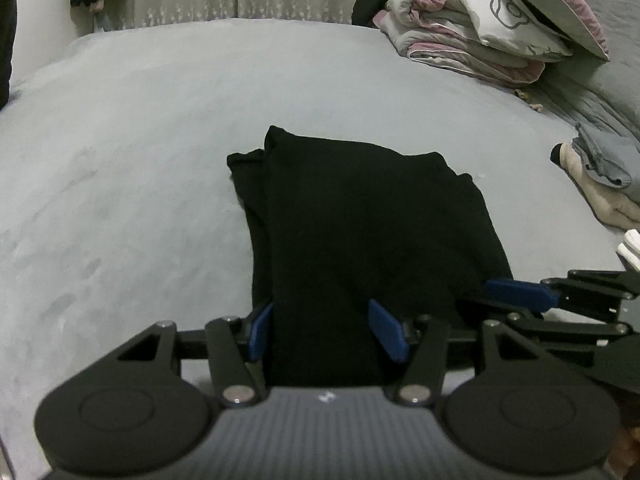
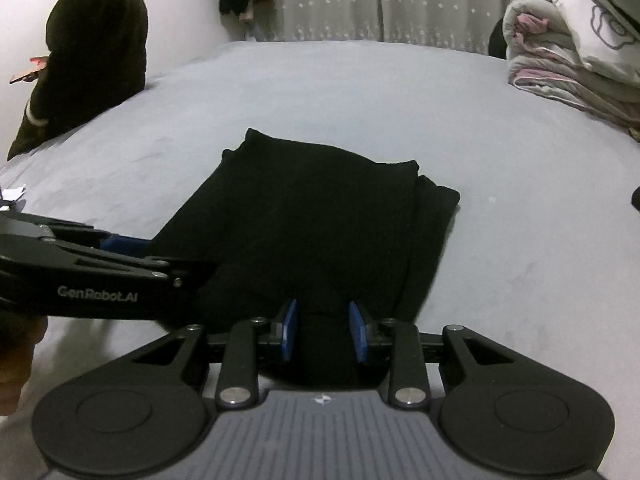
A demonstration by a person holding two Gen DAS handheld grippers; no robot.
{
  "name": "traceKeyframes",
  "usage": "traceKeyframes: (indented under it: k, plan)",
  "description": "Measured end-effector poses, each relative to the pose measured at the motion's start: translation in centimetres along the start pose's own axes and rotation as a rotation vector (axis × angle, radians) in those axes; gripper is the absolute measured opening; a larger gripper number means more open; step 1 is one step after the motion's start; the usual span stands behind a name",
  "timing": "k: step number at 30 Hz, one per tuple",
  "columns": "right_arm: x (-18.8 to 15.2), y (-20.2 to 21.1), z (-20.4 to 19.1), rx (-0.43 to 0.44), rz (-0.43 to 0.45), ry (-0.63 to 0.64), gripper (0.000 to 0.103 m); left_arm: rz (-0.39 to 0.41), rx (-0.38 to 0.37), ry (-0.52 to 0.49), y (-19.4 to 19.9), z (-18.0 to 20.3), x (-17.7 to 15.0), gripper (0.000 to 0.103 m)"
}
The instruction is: Fold clothes
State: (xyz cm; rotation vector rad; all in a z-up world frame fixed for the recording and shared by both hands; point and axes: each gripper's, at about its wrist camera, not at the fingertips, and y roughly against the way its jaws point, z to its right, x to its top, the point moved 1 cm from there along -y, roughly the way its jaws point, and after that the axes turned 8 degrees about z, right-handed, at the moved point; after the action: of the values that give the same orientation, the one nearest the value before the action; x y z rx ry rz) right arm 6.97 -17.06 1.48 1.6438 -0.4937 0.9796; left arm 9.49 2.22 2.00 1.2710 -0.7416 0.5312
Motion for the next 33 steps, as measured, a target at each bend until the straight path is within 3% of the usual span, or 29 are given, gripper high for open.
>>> traceKeyframes:
  k: [7, 21, 33]
  plan:
    - [0.4, 1.1, -0.1, 0.005, 0.033, -0.024, 0.030, -0.001, 0.010, -0.006, 0.2, 0.1, -0.1, 0.054]
    - [-0.3, -0.1, -1.2, 0.017, 0.004, 0.032, 0.035, 0.001, 0.016, -0.010, 0.1, 0.0, -0.3, 0.059]
    - [-0.4, 0.1, -0.9, 0.022, 0.000, 0.038, 0.039, -0.003, 0.037, -0.013, 0.0, -0.4, -0.4, 0.071]
